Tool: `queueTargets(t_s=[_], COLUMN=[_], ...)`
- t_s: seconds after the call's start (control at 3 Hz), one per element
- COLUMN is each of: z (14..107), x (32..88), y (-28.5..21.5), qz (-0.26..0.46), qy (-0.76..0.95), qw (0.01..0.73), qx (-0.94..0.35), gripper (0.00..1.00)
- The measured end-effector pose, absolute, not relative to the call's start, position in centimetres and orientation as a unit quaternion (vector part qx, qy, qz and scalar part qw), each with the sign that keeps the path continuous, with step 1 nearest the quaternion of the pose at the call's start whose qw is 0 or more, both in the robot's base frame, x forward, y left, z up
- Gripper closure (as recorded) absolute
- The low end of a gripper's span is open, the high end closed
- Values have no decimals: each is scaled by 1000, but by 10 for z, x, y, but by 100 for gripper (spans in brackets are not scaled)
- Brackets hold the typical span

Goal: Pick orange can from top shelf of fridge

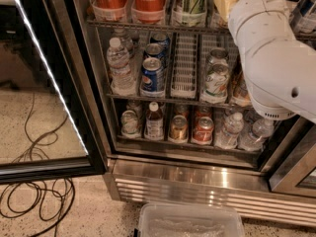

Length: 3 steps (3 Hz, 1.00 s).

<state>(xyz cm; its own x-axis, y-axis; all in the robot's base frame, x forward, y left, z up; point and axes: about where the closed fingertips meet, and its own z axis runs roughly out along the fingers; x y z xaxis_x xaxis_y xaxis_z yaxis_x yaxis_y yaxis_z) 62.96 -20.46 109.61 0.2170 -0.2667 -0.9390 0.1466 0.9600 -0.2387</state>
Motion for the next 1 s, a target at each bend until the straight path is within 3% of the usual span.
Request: queueTargets(t_s=[0.67, 1.0], z=[1102, 1099], x=[639, 642], y=[-184, -163], qz=[-103, -71], qy=[610, 616], qw=[783, 781], qx=[-59, -75], gripper=[30, 39])
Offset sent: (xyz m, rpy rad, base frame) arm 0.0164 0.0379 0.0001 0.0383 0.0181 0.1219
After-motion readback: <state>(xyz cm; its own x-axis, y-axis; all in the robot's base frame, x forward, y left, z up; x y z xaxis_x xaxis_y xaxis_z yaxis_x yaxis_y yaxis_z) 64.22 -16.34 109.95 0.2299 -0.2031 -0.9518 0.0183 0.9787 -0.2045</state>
